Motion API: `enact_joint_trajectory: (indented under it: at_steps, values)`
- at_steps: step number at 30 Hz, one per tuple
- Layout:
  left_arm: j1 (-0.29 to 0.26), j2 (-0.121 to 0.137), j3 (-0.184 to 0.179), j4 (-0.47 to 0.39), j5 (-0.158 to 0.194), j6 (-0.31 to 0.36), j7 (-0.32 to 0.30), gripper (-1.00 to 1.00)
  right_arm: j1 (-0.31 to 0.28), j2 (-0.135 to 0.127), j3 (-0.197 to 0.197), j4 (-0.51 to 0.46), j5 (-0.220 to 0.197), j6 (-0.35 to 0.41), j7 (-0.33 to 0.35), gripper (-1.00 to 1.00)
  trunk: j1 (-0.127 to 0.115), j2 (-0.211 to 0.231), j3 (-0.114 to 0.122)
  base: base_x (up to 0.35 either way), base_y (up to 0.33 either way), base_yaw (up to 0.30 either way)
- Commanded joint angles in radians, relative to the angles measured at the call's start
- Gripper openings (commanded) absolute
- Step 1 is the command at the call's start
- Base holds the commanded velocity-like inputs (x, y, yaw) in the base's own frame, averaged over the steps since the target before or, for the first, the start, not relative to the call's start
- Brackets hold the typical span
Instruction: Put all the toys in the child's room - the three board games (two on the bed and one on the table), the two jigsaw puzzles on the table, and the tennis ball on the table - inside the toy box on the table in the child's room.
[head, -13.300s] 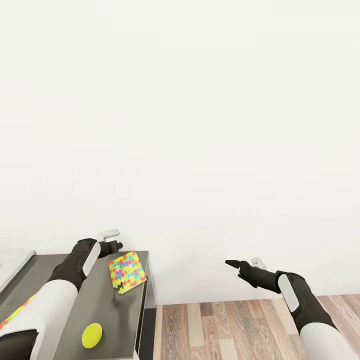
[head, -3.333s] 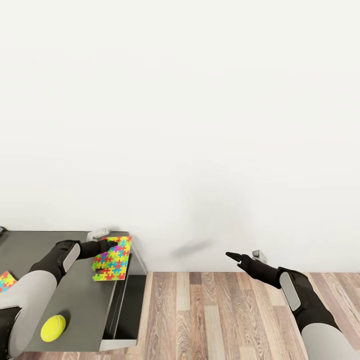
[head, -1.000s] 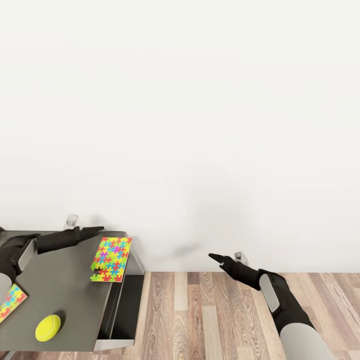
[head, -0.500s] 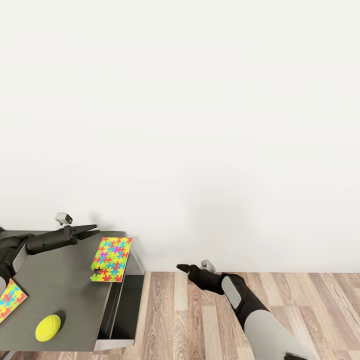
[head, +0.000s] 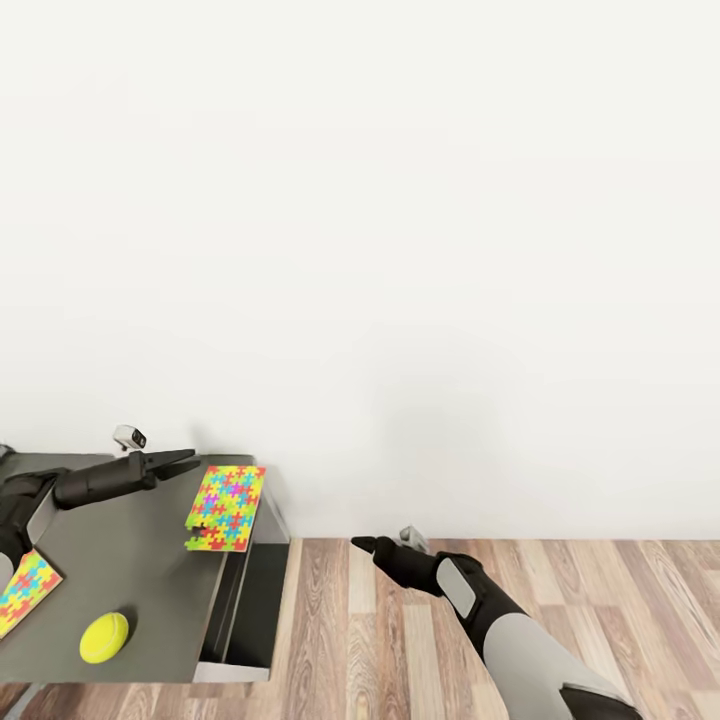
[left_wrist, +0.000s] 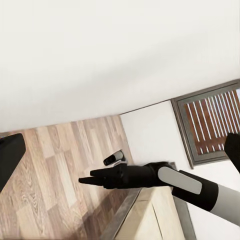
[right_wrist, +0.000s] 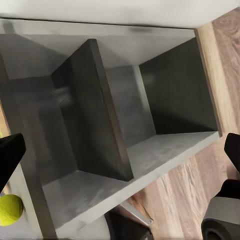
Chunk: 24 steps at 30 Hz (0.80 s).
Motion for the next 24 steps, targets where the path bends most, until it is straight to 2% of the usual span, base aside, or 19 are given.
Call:
enact_joint_trajectory:
  at_steps: [1,8,16,24]
  values:
    - [0.0,0.0,0.0,0.0,0.0,0.011,-0.004,1.0,-0.001,0.001,-0.006,-0.007,-0.004,0.012,0.0,1.0,0.0,-0.002,-0.002,-0.086,0.0,0.0]
    - [-0.001,-0.002,0.0,0.0,0.001,0.011,-0.004,1.0,-0.001,0.001,-0.006,-0.035,-0.004,0.035,0.005,1.0,0.0,-0.002,-0.002,-0.034,0.011,0.0]
    - [0.0,-0.001,0.0,0.0,0.001,0.011,-0.004,1.0,0.0,0.001,-0.005,-0.047,-0.004,0.038,0.013,1.0,0.0,-0.002,-0.002,-0.004,0.137,0.0]
    - [0.0,-0.002,0.0,0.0,0.001,0.011,-0.004,1.0,0.0,0.001,-0.004,-0.049,-0.003,0.036,0.045,1.0,0.0,-0.002,-0.002,0.0,0.034,0.0]
